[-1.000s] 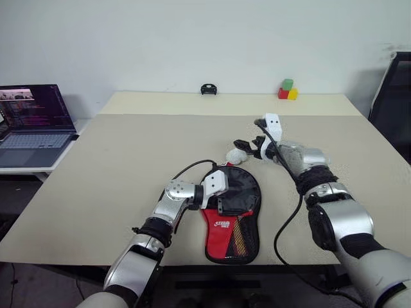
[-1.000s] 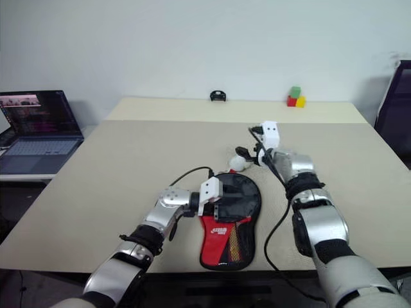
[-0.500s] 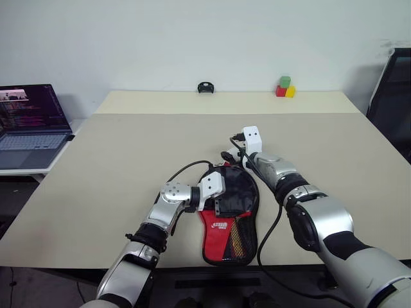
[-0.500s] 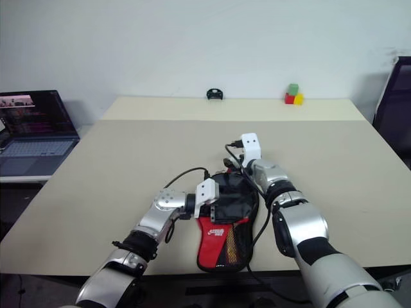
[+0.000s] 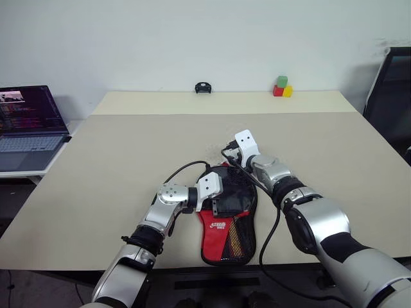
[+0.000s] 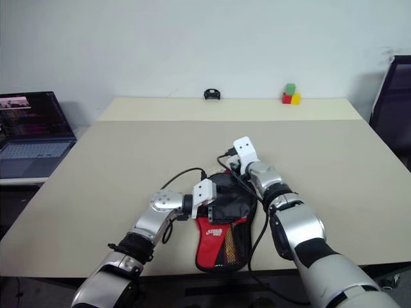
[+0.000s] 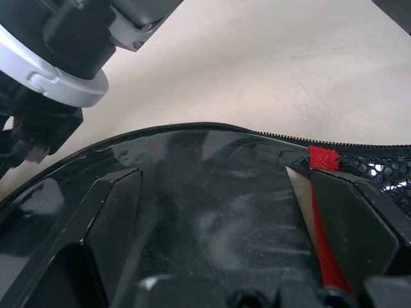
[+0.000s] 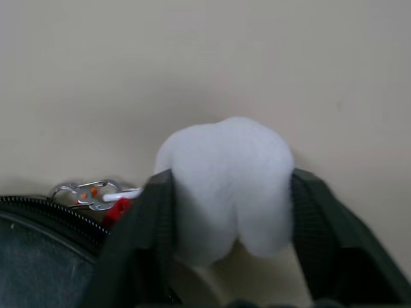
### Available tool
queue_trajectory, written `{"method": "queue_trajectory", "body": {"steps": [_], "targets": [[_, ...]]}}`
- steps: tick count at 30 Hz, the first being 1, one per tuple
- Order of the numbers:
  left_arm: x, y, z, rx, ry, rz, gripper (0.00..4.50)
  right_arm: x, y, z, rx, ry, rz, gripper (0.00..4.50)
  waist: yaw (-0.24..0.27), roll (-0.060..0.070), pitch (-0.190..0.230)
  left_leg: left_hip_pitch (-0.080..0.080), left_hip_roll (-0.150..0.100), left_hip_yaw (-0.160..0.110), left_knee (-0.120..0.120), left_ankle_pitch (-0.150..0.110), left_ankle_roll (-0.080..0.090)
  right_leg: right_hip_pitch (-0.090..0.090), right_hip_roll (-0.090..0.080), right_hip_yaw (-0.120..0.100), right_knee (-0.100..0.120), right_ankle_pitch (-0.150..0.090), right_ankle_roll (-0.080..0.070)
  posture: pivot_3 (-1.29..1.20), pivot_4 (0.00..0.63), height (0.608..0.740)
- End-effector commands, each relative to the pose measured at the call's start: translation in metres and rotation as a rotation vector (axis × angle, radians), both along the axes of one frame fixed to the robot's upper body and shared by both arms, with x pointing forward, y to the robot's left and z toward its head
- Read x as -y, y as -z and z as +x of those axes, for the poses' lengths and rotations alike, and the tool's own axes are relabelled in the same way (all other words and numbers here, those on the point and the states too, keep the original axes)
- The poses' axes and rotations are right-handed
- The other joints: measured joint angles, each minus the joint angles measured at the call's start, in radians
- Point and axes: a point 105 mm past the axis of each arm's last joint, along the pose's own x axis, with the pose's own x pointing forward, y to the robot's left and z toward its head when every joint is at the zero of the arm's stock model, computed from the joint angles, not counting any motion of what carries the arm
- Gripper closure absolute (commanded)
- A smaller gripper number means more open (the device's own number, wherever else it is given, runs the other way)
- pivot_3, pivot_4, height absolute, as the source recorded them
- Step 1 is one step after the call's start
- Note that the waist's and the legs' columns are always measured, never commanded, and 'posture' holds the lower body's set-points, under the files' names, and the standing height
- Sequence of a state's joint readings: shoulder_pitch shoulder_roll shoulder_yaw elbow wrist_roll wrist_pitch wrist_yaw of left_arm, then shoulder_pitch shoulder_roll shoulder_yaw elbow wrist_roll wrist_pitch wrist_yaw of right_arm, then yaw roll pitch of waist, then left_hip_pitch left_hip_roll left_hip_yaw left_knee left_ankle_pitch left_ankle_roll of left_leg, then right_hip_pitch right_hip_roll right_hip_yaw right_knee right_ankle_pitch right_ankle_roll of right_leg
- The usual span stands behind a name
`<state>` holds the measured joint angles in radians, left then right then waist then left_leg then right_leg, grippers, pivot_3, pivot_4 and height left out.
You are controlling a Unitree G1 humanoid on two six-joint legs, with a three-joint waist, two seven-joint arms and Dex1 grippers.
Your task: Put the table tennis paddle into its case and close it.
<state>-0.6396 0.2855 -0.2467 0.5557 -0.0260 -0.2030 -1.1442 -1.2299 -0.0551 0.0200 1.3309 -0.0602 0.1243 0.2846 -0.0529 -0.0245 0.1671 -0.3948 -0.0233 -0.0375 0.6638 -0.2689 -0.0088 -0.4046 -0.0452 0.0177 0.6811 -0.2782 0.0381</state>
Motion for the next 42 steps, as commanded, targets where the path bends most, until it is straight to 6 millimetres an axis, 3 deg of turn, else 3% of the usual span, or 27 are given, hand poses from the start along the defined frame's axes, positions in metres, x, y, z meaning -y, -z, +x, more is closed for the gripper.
{"method": "queue_trajectory", "body": {"steps": [1, 4, 6, 12, 19, 27, 31, 39, 42], "targets": [[-0.004, 0.024, -0.007, -0.058, 0.007, 0.077, 0.00, -0.006, 0.000, -0.001, 0.002, -0.012, 0.020, 3.32, 0.000, 0.000, -0.001, 0.000, 0.000, 0.000, 0.000, 0.000, 0.000, 0.000, 0.000, 0.000, 0.000, 0.000, 0.000, 0.00, 0.150, 0.740], [-0.005, 0.027, -0.008, -0.063, 0.006, 0.084, 0.00, -0.008, 0.002, -0.003, -0.004, -0.015, 0.022, 4.04, -0.001, 0.001, -0.001, 0.000, 0.000, 0.000, 0.000, 0.000, 0.000, 0.000, 0.000, 0.000, 0.000, 0.000, 0.000, 0.00, 0.150, 0.740], [-0.006, 0.029, -0.008, -0.073, 0.002, 0.088, 0.00, -0.007, 0.003, -0.002, -0.002, -0.012, 0.020, 4.28, -0.001, 0.001, -0.003, 0.001, 0.000, 0.000, 0.000, 0.000, 0.000, 0.000, 0.000, 0.000, 0.000, 0.000, 0.000, 0.00, 0.150, 0.740], [-0.007, 0.039, -0.009, -0.110, -0.005, 0.096, 0.00, 0.013, -0.010, 0.005, 0.042, 0.021, -0.003, 4.32, -0.001, 0.004, -0.005, 0.001, 0.000, 0.000, 0.000, 0.000, 0.000, 0.001, 0.000, 0.000, 0.000, 0.000, 0.000, 0.00, 0.150, 0.740], [-0.002, 0.049, -0.015, -0.160, 0.002, 0.074, 0.00, 0.064, -0.034, 0.015, 0.108, 0.075, -0.065, 4.32, 0.009, 0.005, -0.006, 0.000, -0.001, 0.000, 0.000, 0.000, 0.000, 0.001, 0.000, 0.000, -0.001, 0.000, 0.000, 0.00, 0.150, 0.740], [0.001, 0.053, -0.018, -0.175, 0.013, 0.066, 0.00, 0.094, -0.038, 0.011, 0.112, 0.059, -0.103, 4.32, 0.017, 0.008, -0.008, 0.000, -0.001, 0.000, 0.000, 0.000, 0.000, 0.002, 0.000, 0.000, -0.001, 0.000, 0.000, 0.00, 0.150, 0.740], [0.002, 0.054, -0.020, -0.180, 0.018, 0.065, 0.00, 0.107, -0.026, -0.005, 0.060, -0.010, -0.129, 4.33, 0.024, 0.008, -0.009, -0.001, -0.001, -0.001, 0.000, 0.000, 0.000, 0.002, 0.000, -0.001, -0.001, 0.000, 0.000, 0.00, 0.150, 0.740], [0.005, 0.054, -0.018, -0.186, 0.024, 0.067, 0.00, 0.129, -0.010, -0.080, -0.065, -0.114, -0.179, 4.35, 0.028, 0.012, -0.012, -0.003, -0.001, -0.002, 0.001, 0.000, 0.000, 0.001, 0.000, -0.002, -0.003, 0.000, 0.000, 0.00, 0.150, 0.740], [0.008, 0.053, -0.016, -0.185, 0.028, 0.065, 0.00, 0.136, -0.011, -0.097, -0.089, -0.101, -0.179, 4.35, 0.028, 0.012, -0.012, -0.002, -0.001, -0.002, 0.001, 0.000, 0.000, 0.003, 0.001, -0.003, -0.003, 0.000, 0.000, 0.00, 0.150, 0.740]]}}
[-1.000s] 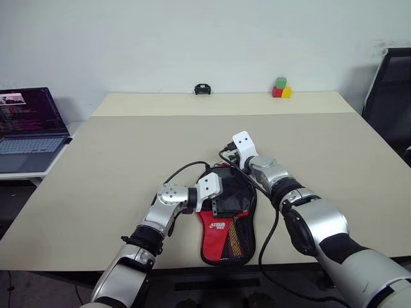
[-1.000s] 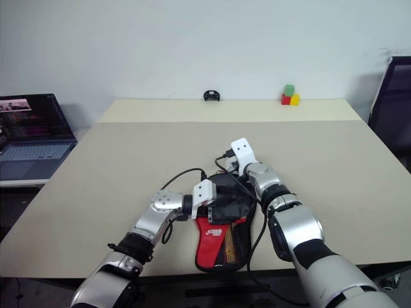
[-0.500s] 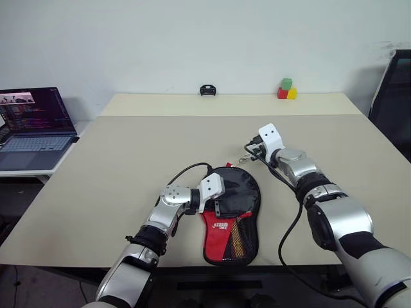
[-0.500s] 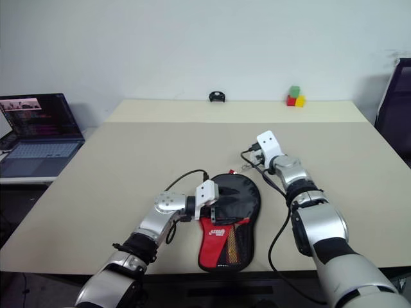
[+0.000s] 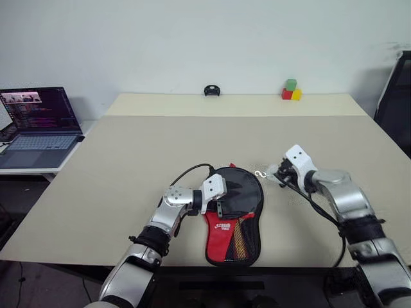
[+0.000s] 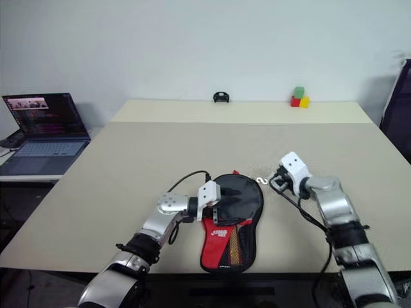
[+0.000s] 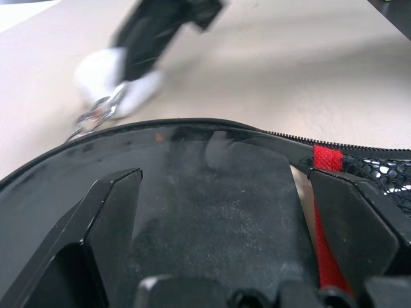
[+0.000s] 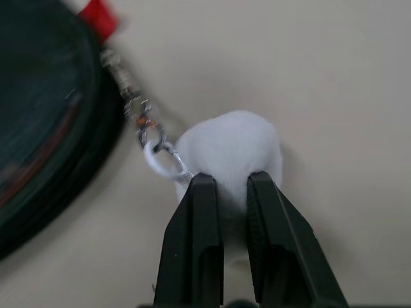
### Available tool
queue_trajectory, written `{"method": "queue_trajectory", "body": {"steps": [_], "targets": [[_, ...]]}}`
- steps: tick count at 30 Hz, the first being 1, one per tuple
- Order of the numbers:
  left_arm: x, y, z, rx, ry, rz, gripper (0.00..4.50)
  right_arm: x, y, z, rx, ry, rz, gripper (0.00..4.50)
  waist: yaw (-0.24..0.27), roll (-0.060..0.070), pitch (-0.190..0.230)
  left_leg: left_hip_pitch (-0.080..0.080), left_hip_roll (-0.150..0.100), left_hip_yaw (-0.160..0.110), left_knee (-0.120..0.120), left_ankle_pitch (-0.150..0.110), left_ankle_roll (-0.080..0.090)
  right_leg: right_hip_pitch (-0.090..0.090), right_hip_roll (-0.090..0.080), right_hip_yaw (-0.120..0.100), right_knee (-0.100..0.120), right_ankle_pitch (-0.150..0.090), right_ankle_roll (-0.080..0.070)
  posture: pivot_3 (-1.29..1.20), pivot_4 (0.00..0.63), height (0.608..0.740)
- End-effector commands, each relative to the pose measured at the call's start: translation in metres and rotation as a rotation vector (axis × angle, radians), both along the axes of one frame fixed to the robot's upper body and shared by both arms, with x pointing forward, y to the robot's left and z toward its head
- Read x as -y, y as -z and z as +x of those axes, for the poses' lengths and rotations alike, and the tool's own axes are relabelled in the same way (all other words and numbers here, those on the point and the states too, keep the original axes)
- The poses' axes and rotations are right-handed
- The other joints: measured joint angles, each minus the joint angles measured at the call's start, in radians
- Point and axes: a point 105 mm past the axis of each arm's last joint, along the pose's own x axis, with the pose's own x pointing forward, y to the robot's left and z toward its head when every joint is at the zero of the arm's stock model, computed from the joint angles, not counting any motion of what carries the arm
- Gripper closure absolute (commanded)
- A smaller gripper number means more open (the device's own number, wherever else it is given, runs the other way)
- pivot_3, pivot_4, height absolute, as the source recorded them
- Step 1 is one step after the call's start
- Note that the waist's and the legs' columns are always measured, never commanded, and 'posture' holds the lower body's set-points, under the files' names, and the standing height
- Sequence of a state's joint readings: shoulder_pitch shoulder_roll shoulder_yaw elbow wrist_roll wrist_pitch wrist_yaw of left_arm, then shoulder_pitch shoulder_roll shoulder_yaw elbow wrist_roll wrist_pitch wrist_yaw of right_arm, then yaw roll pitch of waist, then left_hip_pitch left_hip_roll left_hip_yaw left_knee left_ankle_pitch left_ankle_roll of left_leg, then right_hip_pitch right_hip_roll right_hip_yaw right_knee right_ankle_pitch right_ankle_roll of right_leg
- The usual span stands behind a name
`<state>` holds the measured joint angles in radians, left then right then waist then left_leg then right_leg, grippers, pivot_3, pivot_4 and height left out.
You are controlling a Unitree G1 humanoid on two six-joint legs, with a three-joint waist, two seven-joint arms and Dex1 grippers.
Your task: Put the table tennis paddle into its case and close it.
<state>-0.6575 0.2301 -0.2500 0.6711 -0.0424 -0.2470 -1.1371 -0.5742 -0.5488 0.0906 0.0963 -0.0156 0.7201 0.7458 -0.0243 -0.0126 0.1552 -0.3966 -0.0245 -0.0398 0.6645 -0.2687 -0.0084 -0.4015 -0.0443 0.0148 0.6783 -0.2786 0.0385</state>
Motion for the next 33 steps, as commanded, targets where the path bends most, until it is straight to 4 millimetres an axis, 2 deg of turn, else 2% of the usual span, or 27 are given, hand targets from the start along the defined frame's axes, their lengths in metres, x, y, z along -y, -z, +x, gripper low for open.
{"method": "queue_trajectory", "body": {"steps": [1, 6, 14, 20, 26, 33], "targets": [[-0.003, 0.041, -0.016, -0.126, 0.032, 0.109, 0.00, 0.008, -0.018, -0.014, 0.019, 0.016, 0.002, 4.35, 0.000, 0.000, 0.000, 0.002, 0.000, 0.000, 0.000, 0.000, 0.000, 0.002, 0.002, 0.000, 0.000, 0.000, 0.000, 0.00, 0.150, 0.740], [0.004, 0.039, -0.012, -0.116, 0.041, 0.113, 0.00, 0.011, -0.017, -0.047, -0.043, -0.004, 0.007, 4.35, 0.015, 0.000, 0.000, 0.010, 0.000, -0.005, 0.000, 0.000, 0.000, 0.014, 0.003, -0.004, -0.006, 0.000, 0.000, 0.00, 0.150, 0.740], [0.017, 0.033, -0.007, -0.107, 0.065, 0.104, 0.00, 0.014, -0.004, -0.101, -0.180, -0.046, 0.000, 4.36, 0.033, -0.001, 0.000, 0.011, 0.000, -0.008, -0.001, -0.001, 0.001, 0.020, 0.003, -0.007, -0.012, -0.001, 0.001, 0.00, 0.150, 0.740], [0.025, 0.031, -0.005, -0.102, 0.078, 0.106, 0.00, 0.006, 0.007, -0.142, -0.298, -0.113, 0.008, 4.37, 0.047, -0.001, 0.001, 0.014, -0.001, -0.011, -0.001, -0.002, 0.002, 0.026, 0.003, -0.011, -0.017, -0.001, 0.001, 0.00, 0.150, 0.740], [0.033, 0.030, -0.005, -0.097, 0.097, 0.110, 0.00, -0.004, 0.011, -0.172, -0.377, -0.190, 0.021, 4.37, 0.051, -0.002, 0.001, 0.014, -0.001, -0.017, 0.000, -0.002, 0.002, 0.030, 0.001, -0.023, -0.020, -0.003, 0.005, 0.00, 0.150, 0.740], [0.040, 0.029, -0.006, -0.093, 0.118, 0.109, 0.00, -0.008, 0.012, -0.195, -0.451, -0.241, 0.051, 4.38, 0.058, -0.002, 0.001, 0.012, -0.008, -0.021, -0.001, -0.003, 0.004, 0.032, -0.005, -0.026, -0.021, -0.003, 0.006, 0.00, 0.150, 0.740]]}}
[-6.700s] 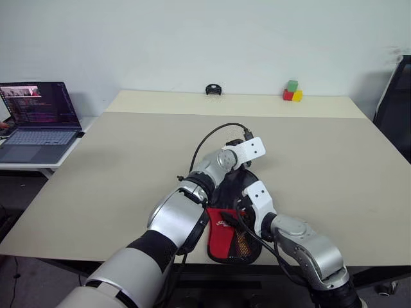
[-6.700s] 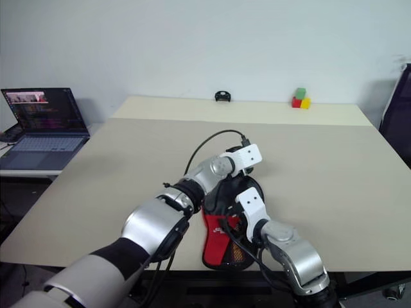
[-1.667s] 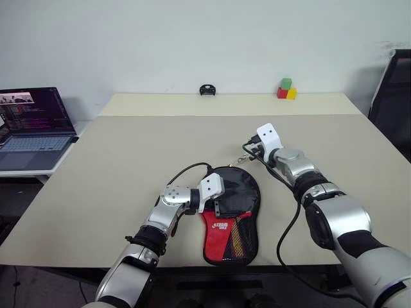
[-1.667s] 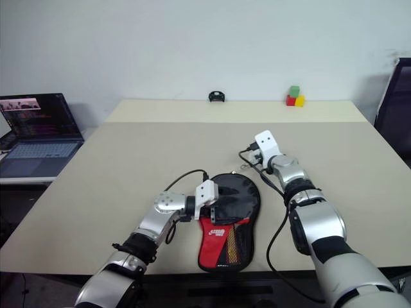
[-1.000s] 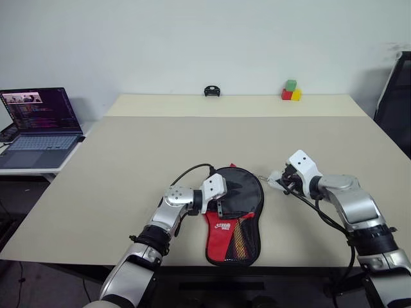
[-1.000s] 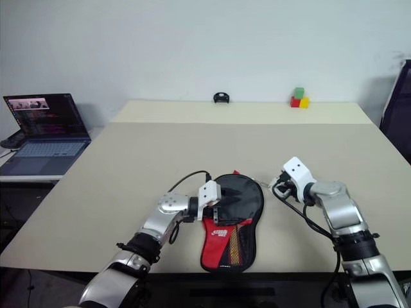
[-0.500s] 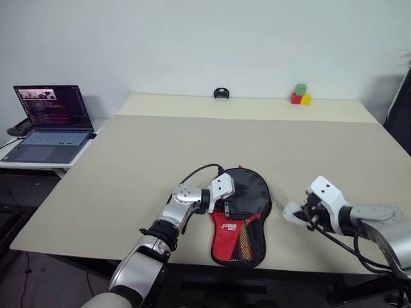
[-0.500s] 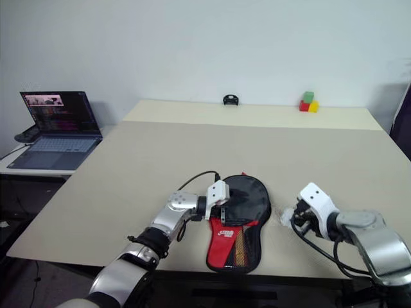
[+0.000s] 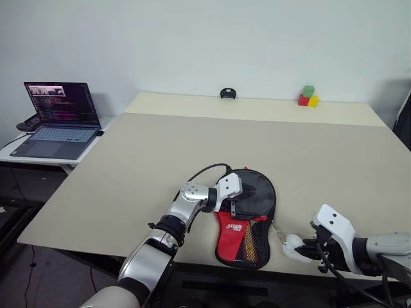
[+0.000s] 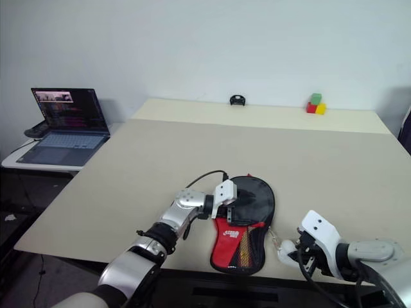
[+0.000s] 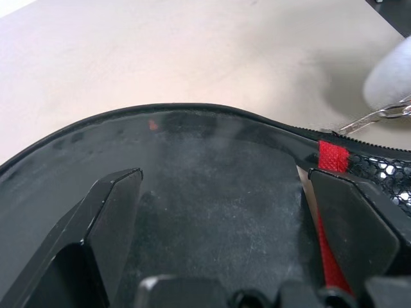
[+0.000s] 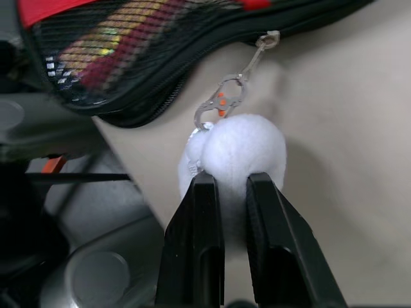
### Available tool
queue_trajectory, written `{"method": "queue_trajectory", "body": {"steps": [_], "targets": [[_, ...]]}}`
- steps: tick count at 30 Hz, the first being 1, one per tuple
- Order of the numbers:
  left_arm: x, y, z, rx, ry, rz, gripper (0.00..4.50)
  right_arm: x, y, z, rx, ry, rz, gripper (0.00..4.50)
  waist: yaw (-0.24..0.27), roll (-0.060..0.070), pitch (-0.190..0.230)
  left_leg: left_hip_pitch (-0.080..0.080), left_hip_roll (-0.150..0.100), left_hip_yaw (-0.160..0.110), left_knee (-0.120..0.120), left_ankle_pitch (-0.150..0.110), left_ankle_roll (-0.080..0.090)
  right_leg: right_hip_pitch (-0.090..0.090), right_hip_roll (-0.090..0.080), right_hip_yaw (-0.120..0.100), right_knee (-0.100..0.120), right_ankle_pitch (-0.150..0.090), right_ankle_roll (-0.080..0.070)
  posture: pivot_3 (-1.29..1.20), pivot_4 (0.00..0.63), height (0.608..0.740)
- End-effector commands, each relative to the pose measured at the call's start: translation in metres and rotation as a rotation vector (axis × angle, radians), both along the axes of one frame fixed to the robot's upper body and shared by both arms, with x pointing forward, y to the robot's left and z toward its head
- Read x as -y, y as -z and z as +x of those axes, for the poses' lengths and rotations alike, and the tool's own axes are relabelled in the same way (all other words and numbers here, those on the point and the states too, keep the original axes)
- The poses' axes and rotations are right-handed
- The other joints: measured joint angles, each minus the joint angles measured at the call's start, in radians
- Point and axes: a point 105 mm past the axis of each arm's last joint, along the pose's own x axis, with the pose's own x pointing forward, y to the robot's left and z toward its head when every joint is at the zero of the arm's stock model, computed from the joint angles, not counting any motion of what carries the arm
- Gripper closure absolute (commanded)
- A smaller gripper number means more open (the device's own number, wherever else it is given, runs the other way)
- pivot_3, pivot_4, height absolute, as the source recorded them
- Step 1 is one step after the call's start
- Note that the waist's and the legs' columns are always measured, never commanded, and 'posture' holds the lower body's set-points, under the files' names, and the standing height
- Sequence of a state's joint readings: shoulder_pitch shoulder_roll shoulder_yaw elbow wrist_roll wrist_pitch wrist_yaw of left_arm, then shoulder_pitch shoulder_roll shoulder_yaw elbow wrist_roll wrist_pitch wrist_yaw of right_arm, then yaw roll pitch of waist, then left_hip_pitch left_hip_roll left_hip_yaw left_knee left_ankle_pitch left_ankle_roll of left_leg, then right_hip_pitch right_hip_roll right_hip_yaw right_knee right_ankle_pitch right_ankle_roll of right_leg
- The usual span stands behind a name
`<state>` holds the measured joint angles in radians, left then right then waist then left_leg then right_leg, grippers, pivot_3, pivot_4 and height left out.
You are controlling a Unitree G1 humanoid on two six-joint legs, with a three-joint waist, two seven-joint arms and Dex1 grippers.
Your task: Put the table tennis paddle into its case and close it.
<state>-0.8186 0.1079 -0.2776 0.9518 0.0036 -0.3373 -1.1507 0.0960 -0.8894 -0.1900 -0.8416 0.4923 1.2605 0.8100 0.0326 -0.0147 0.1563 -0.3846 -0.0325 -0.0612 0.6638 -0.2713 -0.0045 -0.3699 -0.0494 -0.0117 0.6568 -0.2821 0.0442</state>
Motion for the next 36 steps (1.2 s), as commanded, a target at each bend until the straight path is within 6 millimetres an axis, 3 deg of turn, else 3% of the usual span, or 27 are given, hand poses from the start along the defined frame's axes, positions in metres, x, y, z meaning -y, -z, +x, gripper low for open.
{"method": "queue_trajectory", "body": {"steps": [1, 16, 26, 31, 36], "targets": [[0.003, 0.025, -0.011, -0.055, 0.028, 0.085, 0.00, -0.011, -0.001, -0.022, -0.075, -0.084, 0.038, 4.38, 0.002, 0.000, 0.000, 0.000, -0.002, -0.001, 0.000, 0.000, 0.000, 0.000, -0.002, 0.000, 0.000, -0.001, 0.001, 0.00, 0.150, 0.740], [0.023, 0.023, -0.016, -0.054, 0.078, 0.088, 0.00, -0.028, 0.009, -0.078, -0.264, -0.113, 0.175, 4.44, 0.021, -0.002, -0.001, -0.007, -0.009, -0.007, 0.001, -0.004, 0.007, 0.002, -0.008, -0.003, -0.009, -0.003, 0.006, 0.00, 0.150, 0.740], [0.038, 0.017, -0.016, -0.043, 0.093, 0.077, 0.00, -0.062, 0.020, -0.104, -0.364, -0.134, 0.320, 4.45, 0.022, -0.002, -0.002, -0.007, -0.009, -0.009, 0.001, -0.004, 0.007, 0.005, -0.008, -0.005, -0.011, -0.003, 0.006, 0.00, 0.150, 0.740], [0.046, 0.011, -0.015, -0.026, 0.105, 0.073, 0.00, -0.068, 0.025, -0.109, -0.368, -0.113, 0.337, 4.45, 0.022, -0.003, -0.002, -0.007, -0.010, -0.009, 0.001, -0.004, 0.007, 0.005, -0.008, -0.005, -0.011, -0.003, 0.006, 0.00, 0.150, 0.740], [0.047, 0.010, -0.014, -0.020, 0.101, 0.069, 0.00, -0.065, 0.030, -0.091, -0.298, -0.039, 0.310, 4.45, 0.021, -0.003, -0.002, -0.007, -0.009, -0.009, 0.001, -0.004, 0.007, 0.005, -0.008, -0.005, -0.011, -0.003, 0.007, 0.00, 0.150, 0.740]]}}
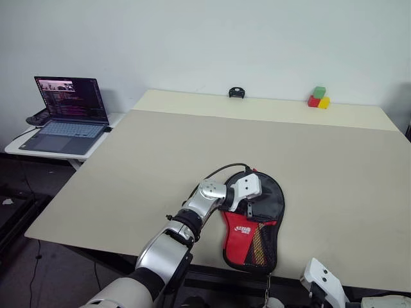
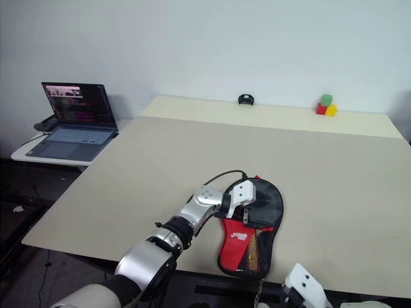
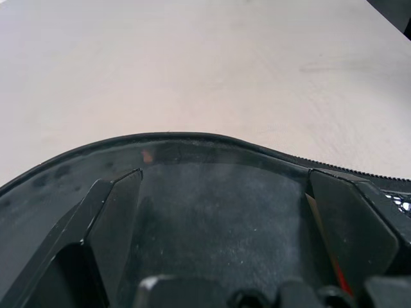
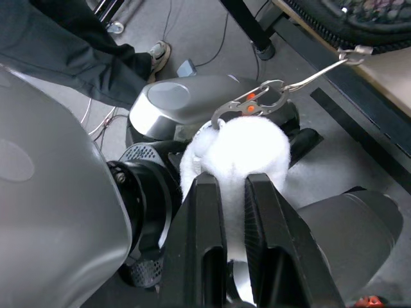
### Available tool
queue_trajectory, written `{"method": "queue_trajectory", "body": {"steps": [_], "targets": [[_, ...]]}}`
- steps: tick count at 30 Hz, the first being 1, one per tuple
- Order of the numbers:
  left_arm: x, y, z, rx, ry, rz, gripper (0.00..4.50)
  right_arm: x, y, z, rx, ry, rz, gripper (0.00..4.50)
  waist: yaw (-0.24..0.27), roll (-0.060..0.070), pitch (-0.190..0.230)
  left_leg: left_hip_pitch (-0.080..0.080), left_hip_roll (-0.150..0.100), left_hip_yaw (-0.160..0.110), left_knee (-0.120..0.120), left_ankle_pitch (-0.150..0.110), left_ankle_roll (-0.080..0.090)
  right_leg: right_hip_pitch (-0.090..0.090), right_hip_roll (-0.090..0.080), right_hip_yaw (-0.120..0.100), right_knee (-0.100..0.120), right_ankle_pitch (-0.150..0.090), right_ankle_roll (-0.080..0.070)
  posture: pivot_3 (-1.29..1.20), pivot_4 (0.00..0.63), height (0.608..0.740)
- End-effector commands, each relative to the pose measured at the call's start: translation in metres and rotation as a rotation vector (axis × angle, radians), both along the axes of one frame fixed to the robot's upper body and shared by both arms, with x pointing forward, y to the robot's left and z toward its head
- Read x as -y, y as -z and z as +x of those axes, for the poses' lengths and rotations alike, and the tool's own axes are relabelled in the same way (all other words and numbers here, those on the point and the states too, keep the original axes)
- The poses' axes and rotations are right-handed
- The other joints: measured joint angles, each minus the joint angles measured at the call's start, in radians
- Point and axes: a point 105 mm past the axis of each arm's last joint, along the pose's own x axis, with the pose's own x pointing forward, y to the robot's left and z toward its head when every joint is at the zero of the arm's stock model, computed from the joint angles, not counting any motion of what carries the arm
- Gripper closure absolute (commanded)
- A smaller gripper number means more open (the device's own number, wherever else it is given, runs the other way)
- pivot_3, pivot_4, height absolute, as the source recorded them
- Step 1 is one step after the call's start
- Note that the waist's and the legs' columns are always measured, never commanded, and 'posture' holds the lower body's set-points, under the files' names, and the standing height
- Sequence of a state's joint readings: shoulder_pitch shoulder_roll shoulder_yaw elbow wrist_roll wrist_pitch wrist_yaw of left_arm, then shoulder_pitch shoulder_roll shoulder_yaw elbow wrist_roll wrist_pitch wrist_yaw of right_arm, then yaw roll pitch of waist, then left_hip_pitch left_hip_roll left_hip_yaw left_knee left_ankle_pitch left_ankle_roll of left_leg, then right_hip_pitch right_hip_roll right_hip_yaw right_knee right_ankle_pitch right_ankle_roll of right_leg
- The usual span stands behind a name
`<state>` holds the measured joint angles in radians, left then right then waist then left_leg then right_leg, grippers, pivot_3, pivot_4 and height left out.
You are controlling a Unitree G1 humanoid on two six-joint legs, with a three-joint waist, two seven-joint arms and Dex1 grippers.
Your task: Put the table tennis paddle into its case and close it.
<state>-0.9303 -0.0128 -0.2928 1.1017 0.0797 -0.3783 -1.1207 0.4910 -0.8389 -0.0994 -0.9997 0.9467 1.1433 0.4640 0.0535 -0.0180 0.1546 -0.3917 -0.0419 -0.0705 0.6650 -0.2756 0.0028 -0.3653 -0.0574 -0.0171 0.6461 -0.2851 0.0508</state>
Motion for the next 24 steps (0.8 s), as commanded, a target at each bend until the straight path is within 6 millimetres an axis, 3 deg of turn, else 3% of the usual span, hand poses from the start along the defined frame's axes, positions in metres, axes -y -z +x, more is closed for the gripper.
{"method": "queue_trajectory", "body": {"steps": [1, 4, 11, 19, 24], "targets": [[0.005, 0.014, -0.008, -0.034, 0.014, 0.033, 0.00, -0.007, -0.002, 0.002, 0.009, 0.002, 0.028, 4.45, 0.000, 0.000, 0.000, 0.000, 0.000, 0.000, 0.000, 0.000, 0.000, 0.000, 0.000, 0.000, 0.000, 0.000, 0.000, 0.00, 0.150, 0.740], [0.006, 0.013, -0.006, -0.028, 0.003, 0.024, 0.00, 0.000, -0.002, 0.009, 0.023, 0.034, 0.009, 4.45, 0.000, 0.000, 0.000, 0.000, 0.000, 0.000, 0.000, 0.000, 0.000, 0.000, 0.000, 0.000, 0.000, 0.000, 0.000, 0.00, 0.150, 0.740], [0.010, 0.011, -0.006, -0.022, -0.013, 0.002, 0.00, 0.014, -0.014, 0.019, 0.104, 0.027, -0.061, 2.16, -0.001, 0.000, 0.000, 0.000, 0.000, 0.000, 0.001, 0.000, 0.000, 0.000, 0.000, 0.000, 0.001, 0.000, 0.000, 0.00, 0.150, 0.740], [0.010, 0.009, -0.004, -0.019, -0.035, -0.027, 0.00, 0.017, -0.055, 0.026, 0.222, -0.025, -0.016, 2.16, -0.002, -0.001, 0.001, 0.000, 0.000, 0.000, 0.001, 0.000, 0.000, 0.000, 0.000, 0.001, 0.001, 0.000, 0.000, 0.00, 0.150, 0.740], [0.007, 0.006, -0.002, -0.011, -0.052, -0.049, 0.00, 0.030, -0.090, 0.053, 0.333, -0.041, 0.000, 2.16, -0.006, -0.001, 0.001, 0.002, 0.000, 0.002, 0.001, 0.000, 0.000, 0.002, 0.000, 0.000, 0.002, 0.000, 0.000, 0.00, 0.150, 0.740]]}}
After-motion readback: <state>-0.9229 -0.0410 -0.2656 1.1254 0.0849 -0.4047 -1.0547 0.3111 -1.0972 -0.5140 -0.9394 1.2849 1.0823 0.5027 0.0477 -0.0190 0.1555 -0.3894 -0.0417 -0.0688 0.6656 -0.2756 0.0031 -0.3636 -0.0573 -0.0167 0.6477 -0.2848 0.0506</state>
